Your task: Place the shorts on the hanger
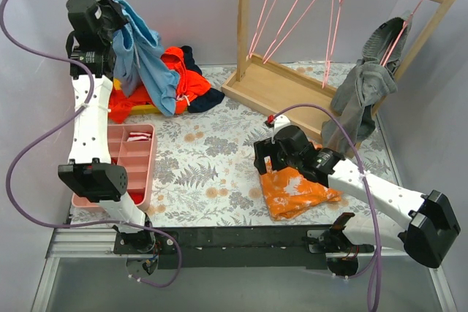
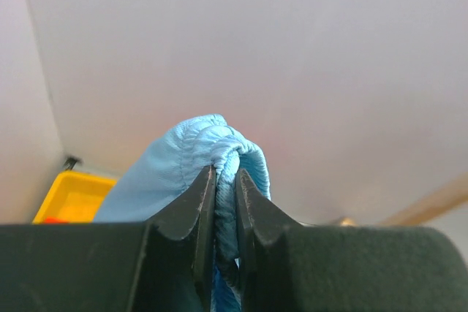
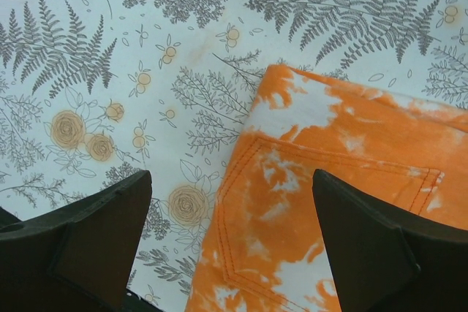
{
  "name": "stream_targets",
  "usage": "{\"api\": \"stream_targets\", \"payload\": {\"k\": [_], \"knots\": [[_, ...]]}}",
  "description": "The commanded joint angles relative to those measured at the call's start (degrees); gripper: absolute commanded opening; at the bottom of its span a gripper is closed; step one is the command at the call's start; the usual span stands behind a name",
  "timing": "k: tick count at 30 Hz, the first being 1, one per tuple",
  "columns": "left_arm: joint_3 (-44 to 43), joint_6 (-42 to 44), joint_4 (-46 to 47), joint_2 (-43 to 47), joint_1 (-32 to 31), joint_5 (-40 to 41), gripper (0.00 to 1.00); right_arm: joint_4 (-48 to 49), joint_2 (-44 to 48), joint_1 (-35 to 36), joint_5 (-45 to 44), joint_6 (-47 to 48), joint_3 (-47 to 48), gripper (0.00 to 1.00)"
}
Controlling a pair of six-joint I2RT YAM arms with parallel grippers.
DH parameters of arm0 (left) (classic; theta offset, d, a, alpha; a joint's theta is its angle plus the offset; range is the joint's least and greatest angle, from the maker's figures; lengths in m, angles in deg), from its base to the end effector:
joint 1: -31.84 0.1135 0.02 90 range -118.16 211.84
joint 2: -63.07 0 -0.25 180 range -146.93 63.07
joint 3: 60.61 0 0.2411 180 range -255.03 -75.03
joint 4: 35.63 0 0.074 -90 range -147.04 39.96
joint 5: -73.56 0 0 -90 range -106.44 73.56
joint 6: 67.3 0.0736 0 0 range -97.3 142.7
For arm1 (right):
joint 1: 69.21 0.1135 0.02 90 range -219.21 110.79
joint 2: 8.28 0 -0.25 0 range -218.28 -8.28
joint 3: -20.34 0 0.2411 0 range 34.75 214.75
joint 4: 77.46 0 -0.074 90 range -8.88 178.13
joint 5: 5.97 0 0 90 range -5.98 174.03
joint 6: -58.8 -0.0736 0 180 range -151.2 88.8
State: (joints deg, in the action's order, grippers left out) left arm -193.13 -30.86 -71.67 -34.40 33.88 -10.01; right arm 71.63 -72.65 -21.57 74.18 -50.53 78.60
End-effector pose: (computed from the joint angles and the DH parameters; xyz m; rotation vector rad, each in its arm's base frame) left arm 0.3964 0.0224 0.4973 -0.8342 1.3906 -0.6097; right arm 0.1903 0.1900 0.2250 -0.4550 2.1977 0.4554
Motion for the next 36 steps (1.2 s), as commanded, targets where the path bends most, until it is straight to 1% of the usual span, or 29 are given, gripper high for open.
{"api": "stream_targets", "payload": {"k": [1,3,5,7,8,9,10,13,14,16,17,19,20,21,22,24,25,26,27,28,29,31,32,36], "knots": [[-7.2,2.1,3.8,4.9,-0.2,-9.4,0.0,0.9,-2.7,0.2,1.7,2.0,5.9,0.99],[-9.1,1.2,3.0,5.4,-0.3,-11.8,0.0,0.8,-3.2,0.3,1.8,2.1,7.6,0.99],[-8.9,-2.0,3.3,7.4,-0.2,-17.1,0.0,0.6,-3.3,0.2,1.6,2.1,9.0,0.99],[-6.4,-4.1,4.1,9.1,-0.5,-21.9,0.0,-0.1,-3.2,0.2,1.0,2.3,10.0,0.99],[-5.0,-4.9,4.4,11.3,-1.2,-22.3,0.0,-0.5,-3.1,0.2,0.9,2.4,10.6,0.99],[-3.4,-4.7,4.7,12.6,-3.5,-22.4,0.0,-0.6,-2.9,0.3,1.0,2.2,11.6,0.99],[-0.2,-4.4,4.8,13.9,-4.6,-22.2,0.0,-1.2,-2.6,0.2,0.9,2.2,12.1,0.99],[4.7,-3.1,4.8,18.7,-9.4,-20.6,0.0,-2.2,-1.7,0.3,1.5,1.6,14.1,0.99],[8.4,-3.0,4.7,19.9,-12.6,-19.4,0.0,-2.8,-1.4,0.2,1.9,1.4,14.7,0.99],[12.0,-3.8,2.8,22.7,-15.5,-19.4,0.0,-3.5,-0.4,0.3,3.3,0.8,16.3,0.99],[15.5,-4.4,1.9,23.5,-18.4,-19.2,0.0,-3.5,0.0,0.3,3.8,0.7,16.7,0.99],[21.0,-6.1,1.5,26.9,-21.5,-17.3,0.0,-3.1,1.5,0.4,4.4,-0.1,16.9,0.98],[23.7,-6.6,1.6,28.1,-24.9,-15.9,0.0,-2.9,2.0,0.5,4.4,-1.0,16.9,0.99],[29.4,-7.0,1.6,29.3,-26.6,-13.0,0.0,-2.5,2.6,0.7,4.4,-1.6,16.6,0.99],[31.9,-8.3,1.5,30.9,-28.1,-11.9,0.0,-2.4,2.9,0.9,3.9,-2.1,15.8,0.99],[37.8,-10.5,1.7,32.3,-31.5,-12.4,0.0,-1.5,3.7,1.9,3.0,-3.8,14.4,0.99],[43.3,-12.7,1.9,32.6,-32.7,-12.7,0.0,-0.5,3.9,2.4,1.9,-4.2,13.7,0.99],[46.1,-13.9,1.8,33.1,-35.9,-12.2,0.0,-0.1,4.2,3.2,1.5,-4.8,12.3,0.99],[48.7,-15.5,2.2,33.4,-37.4,-11.8,0.0,0.1,4.3,3.8,0.8,-5.9,11.7,0.99],[54.6,-16.7,3.2,33.7,-38.9,-11.3,0.0,0.3,4.3,4.3,-1.0,-6.5,11.1,0.99],[57.0,-19.7,3.8,33.8,-41.7,-10.8,0.0,0.5,4.5,5.4,-2.0,-6.9,10.1,0.99],[62.4,-21.7,4.7,33.4,-43.2,-11.4,0.0,1.0,4.5,6.1,-4.3,-8.1,7.2,0.99],[63.5,-23.4,4.6,33.1,-43.6,-11.3,0.0,1.3,4.4,6.8,-4.7,-8.4,6.3,0.98],[63.8,-24.1,2.5,29.2,-43.6,-12.4,0.0,0.1,1.5,10.0,-9.3,-10.1,3.1,0.98]]}}
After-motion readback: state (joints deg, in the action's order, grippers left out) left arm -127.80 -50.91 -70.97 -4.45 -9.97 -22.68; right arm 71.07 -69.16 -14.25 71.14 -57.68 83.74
